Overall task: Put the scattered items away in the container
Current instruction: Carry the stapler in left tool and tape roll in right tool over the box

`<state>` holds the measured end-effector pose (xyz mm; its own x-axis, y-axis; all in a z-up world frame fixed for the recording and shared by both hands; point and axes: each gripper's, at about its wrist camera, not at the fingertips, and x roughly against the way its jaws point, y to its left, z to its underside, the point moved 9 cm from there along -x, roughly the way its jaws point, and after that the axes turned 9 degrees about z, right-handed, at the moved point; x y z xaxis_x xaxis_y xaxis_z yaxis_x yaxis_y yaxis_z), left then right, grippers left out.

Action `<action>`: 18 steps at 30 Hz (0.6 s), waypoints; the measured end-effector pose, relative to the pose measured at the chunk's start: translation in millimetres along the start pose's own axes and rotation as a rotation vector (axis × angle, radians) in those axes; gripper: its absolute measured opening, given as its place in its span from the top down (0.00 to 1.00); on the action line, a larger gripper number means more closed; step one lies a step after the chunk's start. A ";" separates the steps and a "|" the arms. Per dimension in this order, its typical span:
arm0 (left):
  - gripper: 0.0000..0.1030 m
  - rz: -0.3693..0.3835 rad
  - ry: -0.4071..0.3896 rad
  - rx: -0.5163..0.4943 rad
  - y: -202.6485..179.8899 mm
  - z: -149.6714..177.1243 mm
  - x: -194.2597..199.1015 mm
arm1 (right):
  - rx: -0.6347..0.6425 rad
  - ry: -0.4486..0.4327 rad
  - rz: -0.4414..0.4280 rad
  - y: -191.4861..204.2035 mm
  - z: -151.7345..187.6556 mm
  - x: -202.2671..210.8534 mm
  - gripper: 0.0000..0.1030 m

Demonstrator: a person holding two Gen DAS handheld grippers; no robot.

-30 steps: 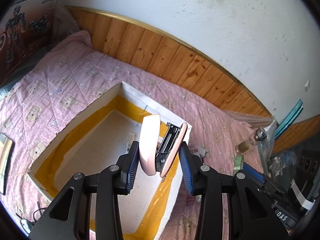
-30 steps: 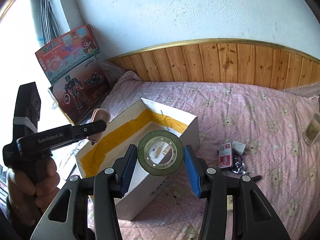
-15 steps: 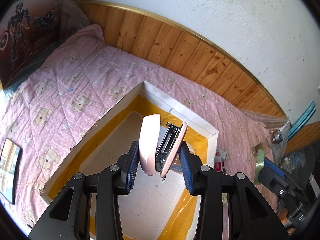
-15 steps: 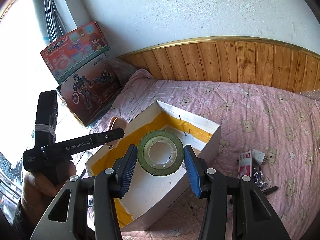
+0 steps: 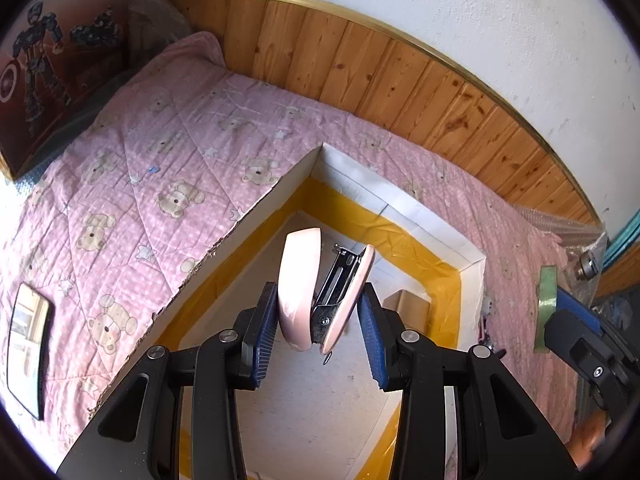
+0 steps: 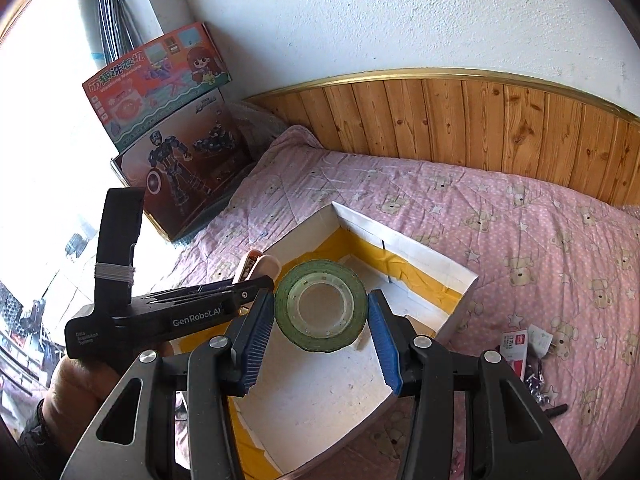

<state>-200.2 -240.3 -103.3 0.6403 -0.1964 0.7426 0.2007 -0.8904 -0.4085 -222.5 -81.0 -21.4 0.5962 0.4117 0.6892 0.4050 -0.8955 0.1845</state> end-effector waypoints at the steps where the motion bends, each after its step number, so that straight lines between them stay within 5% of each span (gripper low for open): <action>1: 0.61 -0.004 0.006 -0.003 0.3 0.7 -2.1 | 0.002 0.003 0.003 -0.7 -1.1 -2.4 0.52; 18: 0.60 -0.035 0.068 0.010 16.1 14.3 -12.2 | 0.053 0.098 0.056 7.4 -15.1 -54.1 0.52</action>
<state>-194.1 -246.4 -126.5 0.5813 -0.1930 0.7904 0.2299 -0.8929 -0.3871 -262.3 -112.5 -46.7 0.5496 0.3405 0.7629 0.4105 -0.9054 0.1083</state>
